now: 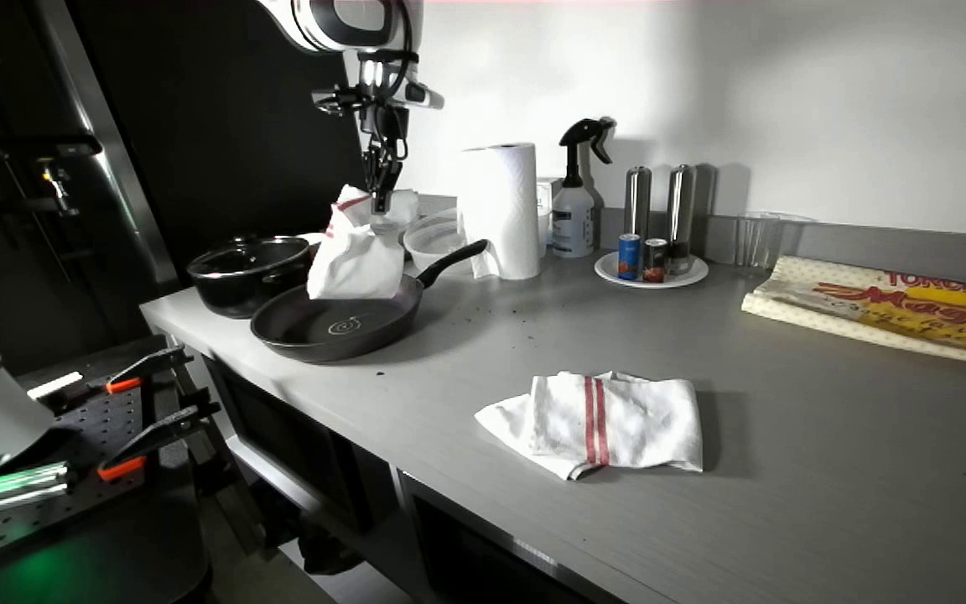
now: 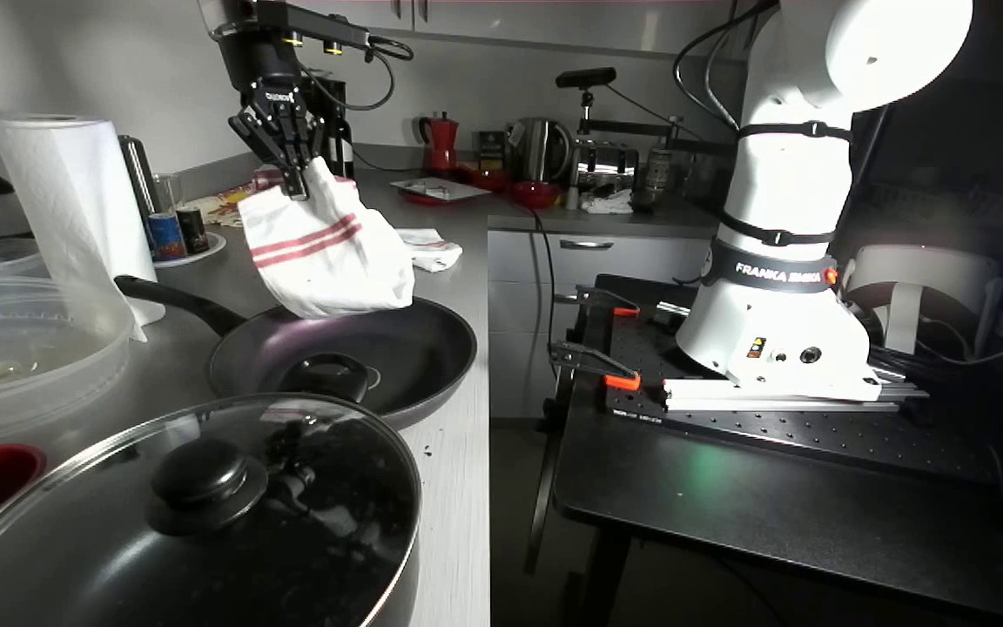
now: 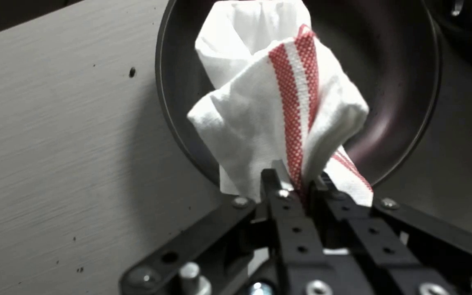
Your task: Use the left towel to wipe the pan
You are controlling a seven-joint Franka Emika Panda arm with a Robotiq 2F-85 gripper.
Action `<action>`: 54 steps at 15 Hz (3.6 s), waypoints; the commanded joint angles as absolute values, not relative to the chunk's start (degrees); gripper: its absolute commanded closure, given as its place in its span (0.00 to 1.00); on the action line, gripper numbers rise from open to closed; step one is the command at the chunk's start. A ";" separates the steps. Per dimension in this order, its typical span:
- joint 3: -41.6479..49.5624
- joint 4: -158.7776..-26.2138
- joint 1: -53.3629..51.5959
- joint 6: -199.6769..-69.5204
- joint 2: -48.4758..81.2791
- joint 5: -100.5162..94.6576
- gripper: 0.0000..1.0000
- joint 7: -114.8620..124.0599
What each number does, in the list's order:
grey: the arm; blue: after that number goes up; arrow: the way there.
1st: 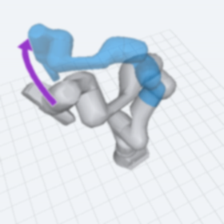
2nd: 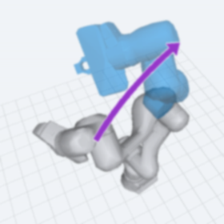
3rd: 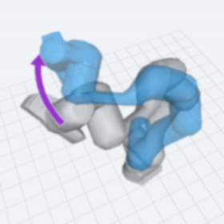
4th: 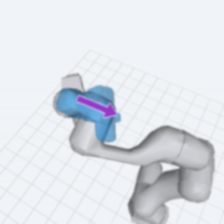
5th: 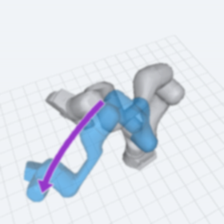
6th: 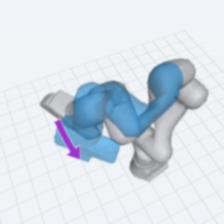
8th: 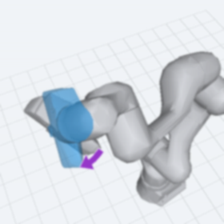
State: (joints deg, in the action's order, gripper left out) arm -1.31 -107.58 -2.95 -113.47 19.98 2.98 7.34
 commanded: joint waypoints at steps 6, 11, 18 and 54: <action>-2.90 -114.78 -6.08 -117.60 21.27 -1.94 0.97 6.58; -2.56 -114.09 -6.18 -122.59 24.89 -4.64 0.97 6.38; 0.82 -116.35 -4.91 -131.77 29.19 -13.87 0.97 2.14; -0.30 -124.77 -12.07 -140.77 34.52 -36.75 0.97 2.66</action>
